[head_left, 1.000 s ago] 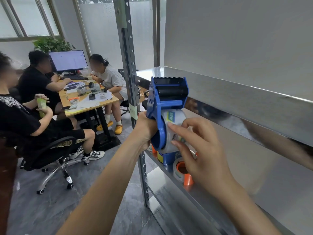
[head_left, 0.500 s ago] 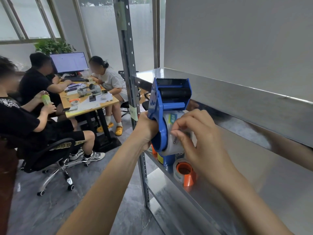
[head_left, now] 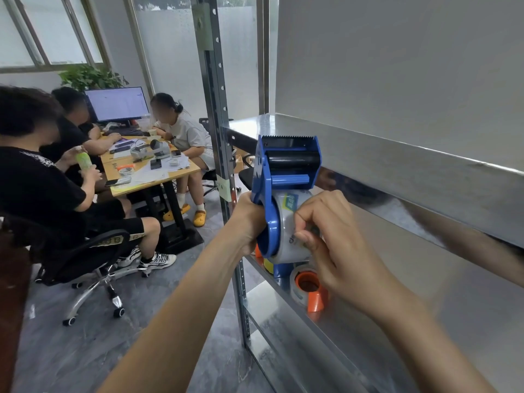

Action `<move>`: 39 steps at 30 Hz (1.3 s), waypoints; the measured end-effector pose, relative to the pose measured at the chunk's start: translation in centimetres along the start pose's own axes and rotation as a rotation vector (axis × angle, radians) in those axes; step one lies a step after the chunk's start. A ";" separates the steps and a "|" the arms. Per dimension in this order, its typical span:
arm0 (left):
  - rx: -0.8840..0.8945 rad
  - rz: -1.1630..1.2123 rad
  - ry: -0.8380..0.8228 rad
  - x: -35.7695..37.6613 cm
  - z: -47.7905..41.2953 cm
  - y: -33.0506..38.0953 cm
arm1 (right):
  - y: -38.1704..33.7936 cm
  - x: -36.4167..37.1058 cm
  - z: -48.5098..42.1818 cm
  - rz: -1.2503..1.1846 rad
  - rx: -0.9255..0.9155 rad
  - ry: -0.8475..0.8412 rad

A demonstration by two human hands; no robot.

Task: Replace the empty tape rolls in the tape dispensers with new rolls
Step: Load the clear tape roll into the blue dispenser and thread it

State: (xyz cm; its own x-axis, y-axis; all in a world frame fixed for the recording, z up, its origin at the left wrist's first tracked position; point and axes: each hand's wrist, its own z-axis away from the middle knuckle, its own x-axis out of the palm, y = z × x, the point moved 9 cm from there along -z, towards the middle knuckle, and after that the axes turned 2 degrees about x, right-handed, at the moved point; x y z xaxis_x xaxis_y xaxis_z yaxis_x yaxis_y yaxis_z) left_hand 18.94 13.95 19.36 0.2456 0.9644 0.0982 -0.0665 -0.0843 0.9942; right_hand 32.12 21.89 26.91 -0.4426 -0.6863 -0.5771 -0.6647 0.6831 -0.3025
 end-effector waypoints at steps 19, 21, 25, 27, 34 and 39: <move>-0.067 0.067 -0.069 1.0 -0.3 -1.1 | 0.3 -0.8 0.2 -0.117 0.101 0.040; -0.074 0.058 -0.061 0.7 -0.4 -1.2 | 0.2 -0.9 0.1 -0.166 0.120 0.027; -0.086 0.039 -0.038 0.2 -0.6 -1.1 | 0.0 -1.2 0.1 -0.145 0.088 -0.026; -0.091 0.041 -0.011 -0.3 -0.8 -0.9 | -0.1 -1.2 0.2 -0.084 0.059 -0.068; -0.044 0.039 -0.013 0.5 -1.0 -0.2 | -0.9 -1.8 -0.3 0.158 -0.114 0.222; -0.032 0.084 -0.058 1.2 -1.1 -1.0 | -0.4 -2.0 -0.7 0.156 -0.109 0.278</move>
State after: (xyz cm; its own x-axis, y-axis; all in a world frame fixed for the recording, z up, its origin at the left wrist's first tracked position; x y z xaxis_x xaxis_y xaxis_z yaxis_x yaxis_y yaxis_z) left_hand 18.24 15.44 18.40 0.2929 0.9382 0.1844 -0.1203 -0.1552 0.9805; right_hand 32.83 22.82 28.68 -0.6811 -0.6279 -0.3765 -0.6300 0.7647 -0.1357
